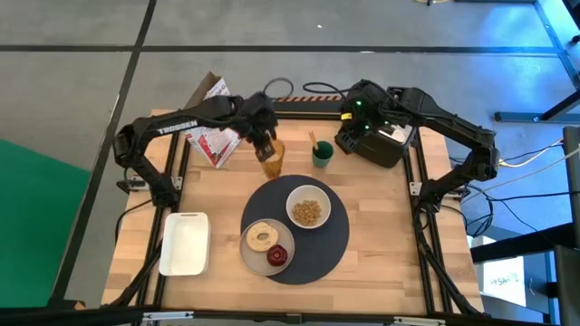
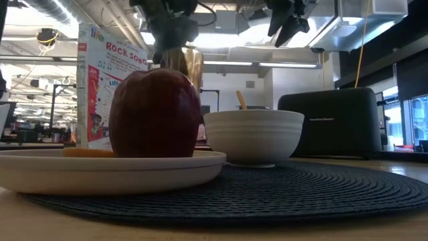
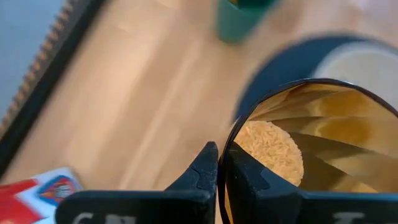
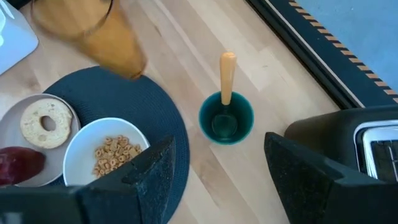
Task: Arrange a breakfast setting
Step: Put the yellow glass cup onto the black table mat above the gray plate, then put the orange spoon onto the black table mat to the right of the white bowl
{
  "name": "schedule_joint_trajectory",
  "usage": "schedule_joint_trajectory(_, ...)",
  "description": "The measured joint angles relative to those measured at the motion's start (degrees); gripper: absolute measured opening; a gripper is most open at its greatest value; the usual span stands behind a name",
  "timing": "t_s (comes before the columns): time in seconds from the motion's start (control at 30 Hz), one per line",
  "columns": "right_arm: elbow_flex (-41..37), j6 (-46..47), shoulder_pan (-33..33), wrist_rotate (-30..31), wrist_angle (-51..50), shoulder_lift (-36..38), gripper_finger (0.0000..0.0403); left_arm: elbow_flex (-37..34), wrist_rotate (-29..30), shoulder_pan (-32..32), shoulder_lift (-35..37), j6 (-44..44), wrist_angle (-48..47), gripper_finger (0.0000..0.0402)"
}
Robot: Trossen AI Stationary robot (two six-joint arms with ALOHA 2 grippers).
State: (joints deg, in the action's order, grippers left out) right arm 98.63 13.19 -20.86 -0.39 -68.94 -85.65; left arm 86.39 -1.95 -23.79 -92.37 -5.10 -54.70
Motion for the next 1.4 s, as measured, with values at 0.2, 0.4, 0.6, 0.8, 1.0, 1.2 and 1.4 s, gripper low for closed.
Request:
schedule_joint_trajectory(0.2, 0.0, 0.33, 0.49, 0.87, 1.77, 0.0, 0.0239, -4.89, -0.97, 7.19, -0.12, 0.47, 1.37, 0.0008)
schedule_joint_trajectory(0.4, 0.0, 0.11, 2.19, 2.07, 2.99, -0.02, 0.0239, -7.97, 0.25, 12.07, -0.12, -3.62, 5.54, 0.0008)
schedule_joint_trajectory(0.6, -0.01, 0.35, 2.24, 4.14, 3.64, -0.45, 0.0239, -8.55, 3.8, 15.33, -1.15, -4.27, 7.46, 0.0008)
schedule_joint_trajectory(0.8, -4.34, -0.55, 1.03, 7.85, 12.56, -0.48, 0.0239, -8.72, 6.47, 15.56, -2.11, -4.91, 7.47, 0.0018)
schedule_joint_trajectory(1.0, -13.98, -4.3, -2.69, 0.25, 28.65, -1.4, 0.0239, -9.35, 9.98, 15.43, -2.11, -5.97, 7.15, 0.0044)
schedule_joint_trajectory(1.2, -25.17, -7.06, -4.02, -4.46, 40.91, -1.33, 0.0239, -9.36, 9.86, 15.43, -1.88, -9.43, 7.12, 0.0048)
schedule_joint_trajectory(1.4, -36.79, -7.03, -4.77, -6.35, 52.14, -1.36, 0.0239, -9.4, 10.27, 15.41, 1.62, -11.37, 8.03, 0.005)
